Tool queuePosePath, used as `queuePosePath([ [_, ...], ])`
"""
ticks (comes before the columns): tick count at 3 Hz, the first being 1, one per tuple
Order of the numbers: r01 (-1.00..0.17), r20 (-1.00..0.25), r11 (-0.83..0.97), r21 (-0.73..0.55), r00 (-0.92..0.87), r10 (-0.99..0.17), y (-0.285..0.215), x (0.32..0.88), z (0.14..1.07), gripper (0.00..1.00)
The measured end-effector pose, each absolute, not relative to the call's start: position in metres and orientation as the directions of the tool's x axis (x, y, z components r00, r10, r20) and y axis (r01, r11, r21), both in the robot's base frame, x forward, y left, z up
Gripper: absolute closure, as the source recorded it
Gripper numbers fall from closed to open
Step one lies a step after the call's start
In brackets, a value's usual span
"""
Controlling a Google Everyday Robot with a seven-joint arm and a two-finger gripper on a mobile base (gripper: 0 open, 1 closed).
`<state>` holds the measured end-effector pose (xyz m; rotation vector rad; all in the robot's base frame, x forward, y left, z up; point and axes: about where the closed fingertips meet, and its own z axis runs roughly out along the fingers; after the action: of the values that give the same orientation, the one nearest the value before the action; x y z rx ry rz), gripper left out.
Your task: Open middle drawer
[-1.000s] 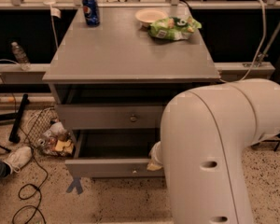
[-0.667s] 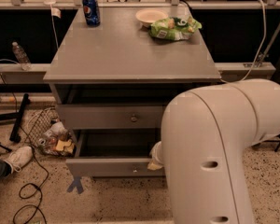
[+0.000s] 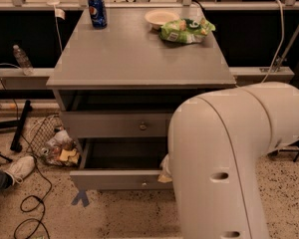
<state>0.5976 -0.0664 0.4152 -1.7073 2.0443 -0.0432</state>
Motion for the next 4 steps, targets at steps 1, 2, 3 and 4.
queuePosePath([
  [1,-0.918,-0.334,0.238,-0.318,-0.126,-0.934,-0.0685,0.5913,0.4166,1.00],
  [2,-0.918,-0.334,0.238,-0.318,-0.126,-0.934,-0.0685,0.5913,0.4166,1.00],
  [3,-0.913,-0.335,0.256,-0.319,-0.144,-0.931,-0.0707,0.5840,0.4176,1.00],
  [4,-0.913,-0.335,0.256,-0.319,-0.144,-0.931,-0.0707,0.5839,0.4176,1.00],
])
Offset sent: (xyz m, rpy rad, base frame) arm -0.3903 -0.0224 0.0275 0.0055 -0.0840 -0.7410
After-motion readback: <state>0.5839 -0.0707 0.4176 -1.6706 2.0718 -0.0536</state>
